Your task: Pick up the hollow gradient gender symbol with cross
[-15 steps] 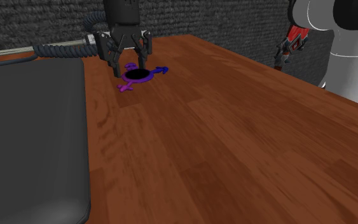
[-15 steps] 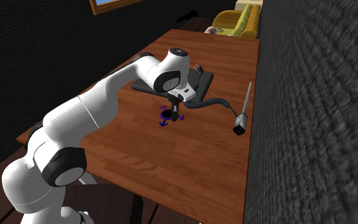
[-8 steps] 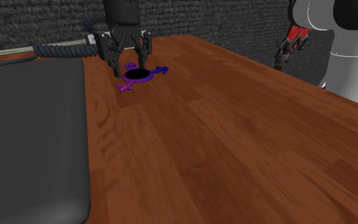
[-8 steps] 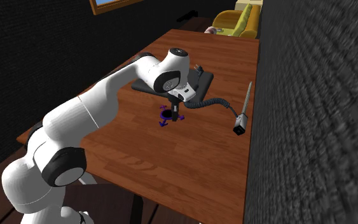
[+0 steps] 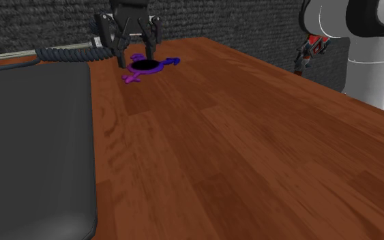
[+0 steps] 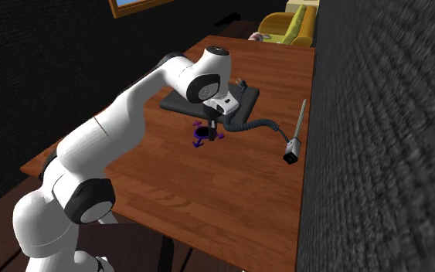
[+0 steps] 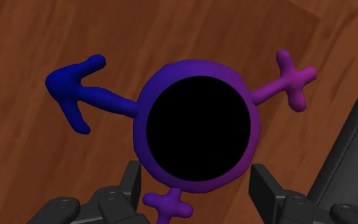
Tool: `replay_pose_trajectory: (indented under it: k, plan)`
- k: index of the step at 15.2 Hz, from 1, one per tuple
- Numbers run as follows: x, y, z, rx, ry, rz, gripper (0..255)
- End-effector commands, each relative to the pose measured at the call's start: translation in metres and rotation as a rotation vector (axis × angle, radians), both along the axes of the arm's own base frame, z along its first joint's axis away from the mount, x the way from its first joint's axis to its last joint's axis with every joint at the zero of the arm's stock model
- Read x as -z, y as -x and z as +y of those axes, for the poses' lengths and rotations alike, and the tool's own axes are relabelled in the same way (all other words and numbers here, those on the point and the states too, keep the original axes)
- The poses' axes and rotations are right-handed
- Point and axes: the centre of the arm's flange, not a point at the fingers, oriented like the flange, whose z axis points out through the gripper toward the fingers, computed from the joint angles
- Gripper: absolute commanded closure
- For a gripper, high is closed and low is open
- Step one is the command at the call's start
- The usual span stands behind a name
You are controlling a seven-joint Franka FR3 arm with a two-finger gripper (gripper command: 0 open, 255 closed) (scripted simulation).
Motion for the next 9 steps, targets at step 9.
replay_pose_trajectory:
  k: [9]
  plan:
    - [-0.043,0.001,0.0,0.0,0.0,0.0,255]
